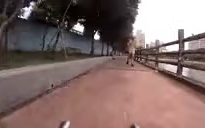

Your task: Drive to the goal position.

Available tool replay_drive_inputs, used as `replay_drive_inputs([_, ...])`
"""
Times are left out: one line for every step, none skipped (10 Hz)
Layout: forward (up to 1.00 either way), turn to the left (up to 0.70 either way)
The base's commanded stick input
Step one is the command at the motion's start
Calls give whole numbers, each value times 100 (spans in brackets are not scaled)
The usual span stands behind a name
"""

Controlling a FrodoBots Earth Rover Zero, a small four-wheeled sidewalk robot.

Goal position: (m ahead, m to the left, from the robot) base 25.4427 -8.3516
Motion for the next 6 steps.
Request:
replay_drive_inputs([100, 0])
replay_drive_inputs([100, -1])
replay_drive_inputs([100, -3])
replay_drive_inputs([100, -15])
replay_drive_inputs([100, -33])
replay_drive_inputs([100, -40])
